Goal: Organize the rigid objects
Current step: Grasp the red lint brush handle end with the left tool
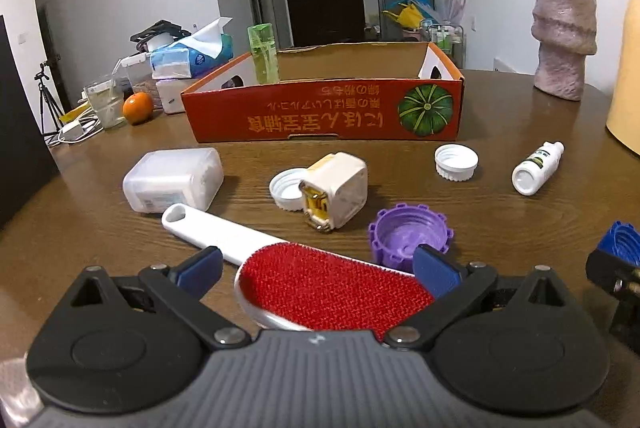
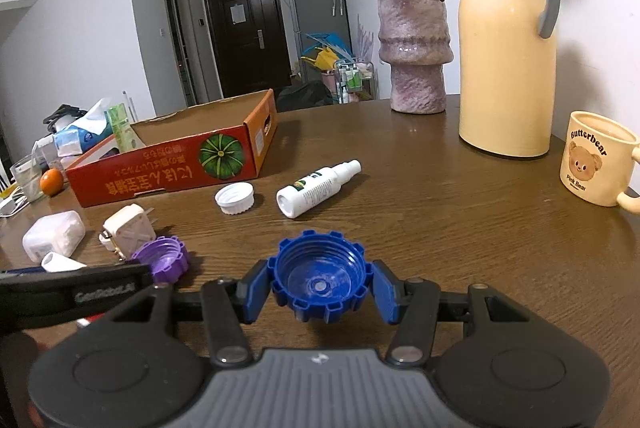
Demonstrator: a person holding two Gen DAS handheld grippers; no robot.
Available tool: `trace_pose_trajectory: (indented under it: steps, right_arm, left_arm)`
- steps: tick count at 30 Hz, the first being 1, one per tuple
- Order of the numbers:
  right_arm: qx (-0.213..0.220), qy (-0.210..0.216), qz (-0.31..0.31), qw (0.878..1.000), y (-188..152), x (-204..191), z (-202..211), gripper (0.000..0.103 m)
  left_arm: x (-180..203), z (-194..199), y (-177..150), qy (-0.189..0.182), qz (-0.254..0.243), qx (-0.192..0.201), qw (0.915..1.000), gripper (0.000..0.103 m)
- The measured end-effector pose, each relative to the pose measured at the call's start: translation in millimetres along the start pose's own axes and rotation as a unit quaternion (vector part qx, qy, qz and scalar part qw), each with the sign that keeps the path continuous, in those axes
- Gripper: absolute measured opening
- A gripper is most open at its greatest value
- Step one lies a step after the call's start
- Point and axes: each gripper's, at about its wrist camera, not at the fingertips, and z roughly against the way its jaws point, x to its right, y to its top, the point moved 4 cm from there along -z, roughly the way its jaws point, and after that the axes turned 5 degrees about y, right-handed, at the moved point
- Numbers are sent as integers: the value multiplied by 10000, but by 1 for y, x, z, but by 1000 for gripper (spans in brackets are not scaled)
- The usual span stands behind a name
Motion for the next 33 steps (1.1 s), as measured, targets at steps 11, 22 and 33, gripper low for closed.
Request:
trace_pose_trajectory:
  steps: [11, 22, 33]
  right_arm:
    - [2, -112, -7, 9999, -5, 0, 3, 53]
    - [-1, -88, 51, 9999, -13, -7, 9, 53]
    - [-74, -87, 96, 9999, -22, -21, 11, 53]
  left_arm:
    - [-34, 15, -17, -203, -74, 3, 9998, 103]
    - [-90, 23, -32, -192, 109, -67, 9997, 103]
    - [-86, 9, -31, 86, 679, -615, 9958, 103]
